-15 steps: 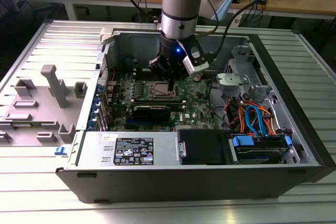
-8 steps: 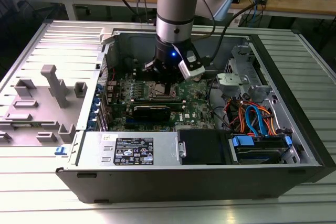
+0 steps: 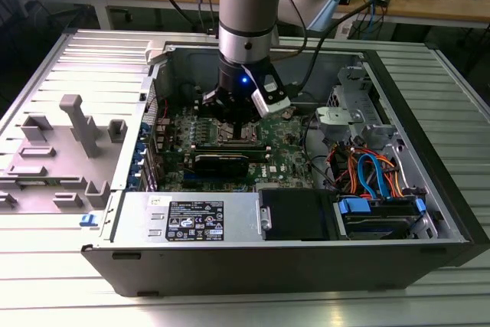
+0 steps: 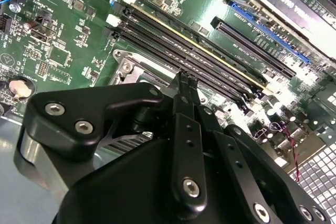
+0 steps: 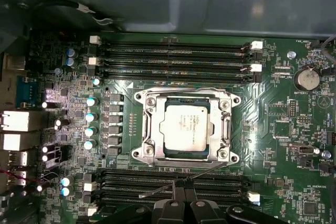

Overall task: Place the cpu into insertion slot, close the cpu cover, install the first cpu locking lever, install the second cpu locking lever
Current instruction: 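Install the second cpu locking lever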

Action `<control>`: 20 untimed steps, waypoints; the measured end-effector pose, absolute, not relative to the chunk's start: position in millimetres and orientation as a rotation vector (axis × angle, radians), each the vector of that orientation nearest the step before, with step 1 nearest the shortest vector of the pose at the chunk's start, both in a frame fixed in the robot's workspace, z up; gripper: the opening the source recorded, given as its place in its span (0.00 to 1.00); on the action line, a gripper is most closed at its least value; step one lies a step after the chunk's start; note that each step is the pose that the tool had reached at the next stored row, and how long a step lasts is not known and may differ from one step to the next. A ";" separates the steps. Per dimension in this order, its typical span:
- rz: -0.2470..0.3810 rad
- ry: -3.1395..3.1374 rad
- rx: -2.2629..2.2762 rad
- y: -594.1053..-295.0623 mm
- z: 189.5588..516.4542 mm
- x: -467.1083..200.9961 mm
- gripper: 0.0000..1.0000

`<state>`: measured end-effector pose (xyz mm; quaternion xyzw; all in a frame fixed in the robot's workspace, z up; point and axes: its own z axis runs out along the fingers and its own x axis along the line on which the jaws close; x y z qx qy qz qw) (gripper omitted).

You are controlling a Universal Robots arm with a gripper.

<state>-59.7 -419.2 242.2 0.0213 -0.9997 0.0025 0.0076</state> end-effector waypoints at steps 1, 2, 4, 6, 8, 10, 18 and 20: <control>0.008 -3.126 0.067 -419.2 242.2 -59.7 0.11; 0.008 -3.126 0.067 -419.2 242.2 -59.8 0.11; 0.008 -3.126 0.067 -419.2 242.2 -59.8 0.11; 0.008 -3.126 0.067 -419.2 242.2 -59.8 0.11; 0.008 -3.126 0.066 -419.2 242.2 -59.8 0.11; 0.008 -3.126 0.066 -419.2 241.1 -60.3 0.11; 0.004 -3.126 0.069 -419.2 233.2 -74.3 0.11; 0.004 -3.126 0.070 -419.2 228.9 -76.4 0.11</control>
